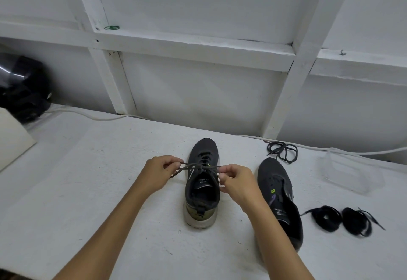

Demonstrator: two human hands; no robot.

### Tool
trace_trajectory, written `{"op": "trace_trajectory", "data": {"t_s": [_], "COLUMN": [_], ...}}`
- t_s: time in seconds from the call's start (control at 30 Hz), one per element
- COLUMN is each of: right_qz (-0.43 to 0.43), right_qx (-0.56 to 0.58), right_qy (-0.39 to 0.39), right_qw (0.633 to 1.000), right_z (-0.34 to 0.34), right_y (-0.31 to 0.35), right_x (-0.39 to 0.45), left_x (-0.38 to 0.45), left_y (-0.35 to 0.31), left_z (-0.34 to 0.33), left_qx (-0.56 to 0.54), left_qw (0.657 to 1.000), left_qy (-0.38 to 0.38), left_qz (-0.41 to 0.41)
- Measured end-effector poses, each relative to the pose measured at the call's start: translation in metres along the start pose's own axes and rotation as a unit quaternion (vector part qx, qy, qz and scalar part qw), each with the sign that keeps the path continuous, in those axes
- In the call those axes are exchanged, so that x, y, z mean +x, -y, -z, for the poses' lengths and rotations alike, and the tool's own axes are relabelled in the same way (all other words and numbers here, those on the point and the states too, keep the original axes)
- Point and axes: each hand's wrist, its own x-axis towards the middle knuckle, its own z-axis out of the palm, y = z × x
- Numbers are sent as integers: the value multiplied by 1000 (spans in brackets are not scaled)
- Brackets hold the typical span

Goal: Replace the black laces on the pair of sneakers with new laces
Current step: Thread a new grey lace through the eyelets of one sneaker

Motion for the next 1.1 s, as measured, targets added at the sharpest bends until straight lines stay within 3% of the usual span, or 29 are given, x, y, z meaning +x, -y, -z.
{"op": "trace_trajectory", "data": {"t_s": [0.1,0.23,0.43,1.1], "right_qz": [-9,-60,-11,-9], "right_qx": [-19,68,-76,-136], "right_qy": [4,-39,-79,-76], "right_qw": [1000,995,994,988], "right_z": [0,0,2,9], "right_y": [0,-1,-7,-5], "right_x": [0,3,5,6], "left_x": [1,1,1,2], "left_y": [2,1,0,5], "left_z": [-2,-3,-5,-11], "left_qx": [-18,-13,15,44], "left_qw": [1000,1000,999,993], "left_qy": [3,1,-26,-106], "left_qz": [7,15,27,33]}}
